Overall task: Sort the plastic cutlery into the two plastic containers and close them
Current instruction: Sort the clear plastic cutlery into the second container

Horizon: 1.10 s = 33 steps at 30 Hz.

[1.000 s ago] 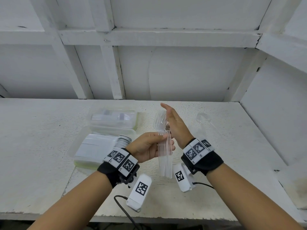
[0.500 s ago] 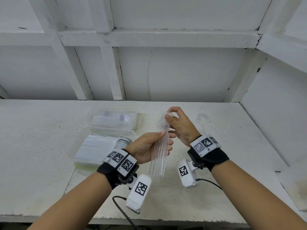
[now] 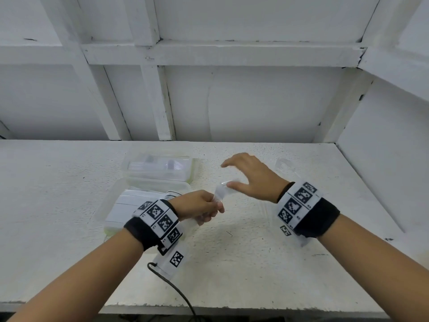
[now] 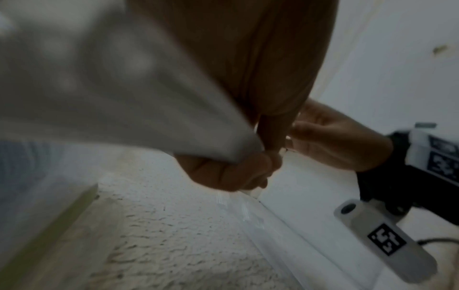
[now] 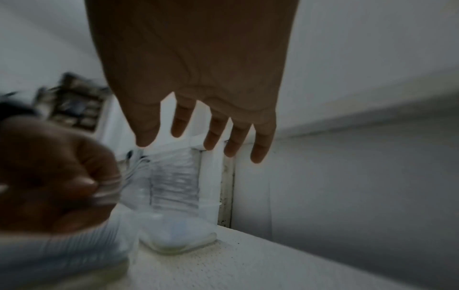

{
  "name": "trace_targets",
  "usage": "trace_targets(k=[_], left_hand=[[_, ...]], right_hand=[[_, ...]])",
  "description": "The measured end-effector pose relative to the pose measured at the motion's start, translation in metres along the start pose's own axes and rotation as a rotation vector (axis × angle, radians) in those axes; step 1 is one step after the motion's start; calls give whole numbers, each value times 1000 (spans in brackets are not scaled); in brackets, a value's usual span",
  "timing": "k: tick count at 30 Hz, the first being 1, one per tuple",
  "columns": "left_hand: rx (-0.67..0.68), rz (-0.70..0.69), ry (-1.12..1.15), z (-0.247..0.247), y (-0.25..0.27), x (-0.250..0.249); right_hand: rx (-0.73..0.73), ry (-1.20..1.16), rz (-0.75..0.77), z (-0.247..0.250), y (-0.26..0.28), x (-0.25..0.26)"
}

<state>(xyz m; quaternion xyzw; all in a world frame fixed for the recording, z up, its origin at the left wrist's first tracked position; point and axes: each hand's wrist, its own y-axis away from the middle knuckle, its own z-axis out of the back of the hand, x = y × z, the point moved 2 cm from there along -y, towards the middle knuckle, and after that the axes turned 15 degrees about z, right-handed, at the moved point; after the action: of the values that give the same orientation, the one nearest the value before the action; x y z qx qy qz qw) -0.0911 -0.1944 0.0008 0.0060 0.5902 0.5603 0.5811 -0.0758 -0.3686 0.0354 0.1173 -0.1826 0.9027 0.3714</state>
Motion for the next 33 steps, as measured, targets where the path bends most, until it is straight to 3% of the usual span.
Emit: trace_targets(k=[3,6,13,19,26,33], left_hand=[[-5,3,-101,4,1,-1],[25,-25,-108,5,4,-3],[22,-74,-87,6,13,-7],[-187,-14,-499,26,21,-5],[-367,-6,-729,43,24,-9],[-568,-48,-766,70,28,-10]], right_hand=[[250,254,113,-5,2,10],[362,115,5,-6,4,13],[319,-40,35,-6,4,19],[198,-95,-10,-2,7,18],[182,314,47,-4,-6,29],[179,374,83,-15,-35,43]])
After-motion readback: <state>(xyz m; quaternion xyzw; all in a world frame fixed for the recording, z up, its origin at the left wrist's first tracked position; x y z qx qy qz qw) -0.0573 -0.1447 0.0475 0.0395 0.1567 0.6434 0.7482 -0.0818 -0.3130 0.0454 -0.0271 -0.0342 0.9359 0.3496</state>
